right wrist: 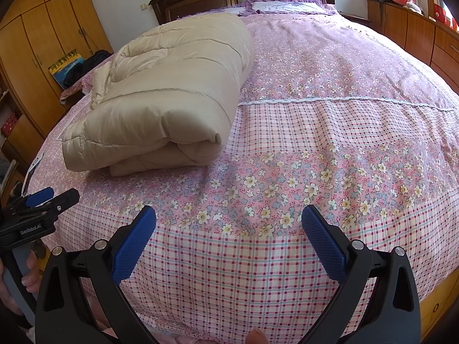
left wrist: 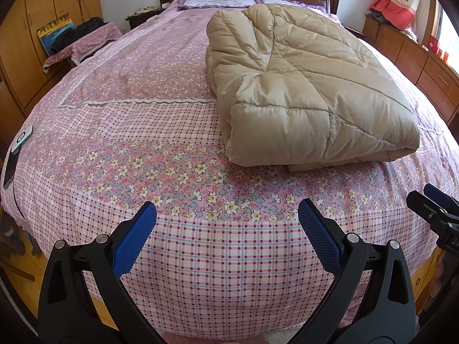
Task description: Fold large clothes
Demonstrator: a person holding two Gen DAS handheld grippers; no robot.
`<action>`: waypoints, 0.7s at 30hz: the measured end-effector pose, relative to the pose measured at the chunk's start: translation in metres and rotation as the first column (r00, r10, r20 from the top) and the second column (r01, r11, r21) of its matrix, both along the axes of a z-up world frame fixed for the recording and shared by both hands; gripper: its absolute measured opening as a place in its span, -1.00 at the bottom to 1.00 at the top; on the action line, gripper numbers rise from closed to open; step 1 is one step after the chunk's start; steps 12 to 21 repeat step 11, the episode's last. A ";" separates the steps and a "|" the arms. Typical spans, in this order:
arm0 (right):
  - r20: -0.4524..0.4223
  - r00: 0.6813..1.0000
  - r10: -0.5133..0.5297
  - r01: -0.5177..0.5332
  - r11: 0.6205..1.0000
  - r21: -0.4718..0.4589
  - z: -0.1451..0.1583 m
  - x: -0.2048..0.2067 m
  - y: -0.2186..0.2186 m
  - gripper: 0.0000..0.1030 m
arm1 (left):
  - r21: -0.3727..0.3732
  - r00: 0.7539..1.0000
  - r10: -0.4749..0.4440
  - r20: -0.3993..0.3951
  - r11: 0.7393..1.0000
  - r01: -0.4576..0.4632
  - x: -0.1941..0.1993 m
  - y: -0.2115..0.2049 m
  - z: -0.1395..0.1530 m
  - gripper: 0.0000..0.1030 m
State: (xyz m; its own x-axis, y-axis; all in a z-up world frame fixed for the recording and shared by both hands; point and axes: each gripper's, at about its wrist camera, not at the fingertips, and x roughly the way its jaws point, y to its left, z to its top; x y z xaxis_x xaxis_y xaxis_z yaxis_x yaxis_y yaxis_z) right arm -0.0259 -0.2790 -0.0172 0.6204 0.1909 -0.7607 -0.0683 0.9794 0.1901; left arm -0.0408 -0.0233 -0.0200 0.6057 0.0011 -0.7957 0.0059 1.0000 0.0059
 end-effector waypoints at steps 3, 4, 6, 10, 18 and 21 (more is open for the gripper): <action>-0.002 1.000 0.001 -0.001 1.000 0.001 0.000 0.000 0.000 0.89 | 0.005 1.000 -0.002 -0.006 1.000 0.002 0.002 -0.001 -0.002 0.91; -0.003 1.000 0.000 0.000 1.000 0.002 -0.001 0.001 0.000 0.89 | 0.008 1.000 -0.002 -0.010 1.000 0.002 0.003 0.000 -0.003 0.91; -0.005 1.000 -0.003 0.003 1.000 0.002 -0.002 0.002 0.000 0.89 | 0.012 1.000 0.004 -0.022 1.000 -0.004 0.007 0.001 -0.005 0.91; -0.011 1.000 -0.013 0.013 1.000 -0.010 -0.003 0.007 -0.005 0.89 | 0.019 0.999 0.033 -0.013 0.999 -0.033 0.020 0.017 -0.003 0.91; -0.007 1.000 -0.024 0.024 0.999 -0.021 -0.002 0.009 -0.009 0.89 | 0.034 0.998 0.058 0.002 0.998 -0.058 0.024 0.025 0.000 0.91; -0.007 1.000 -0.024 0.024 0.999 -0.021 -0.002 0.009 -0.009 0.89 | 0.034 0.998 0.058 0.002 0.998 -0.058 0.024 0.025 0.000 0.91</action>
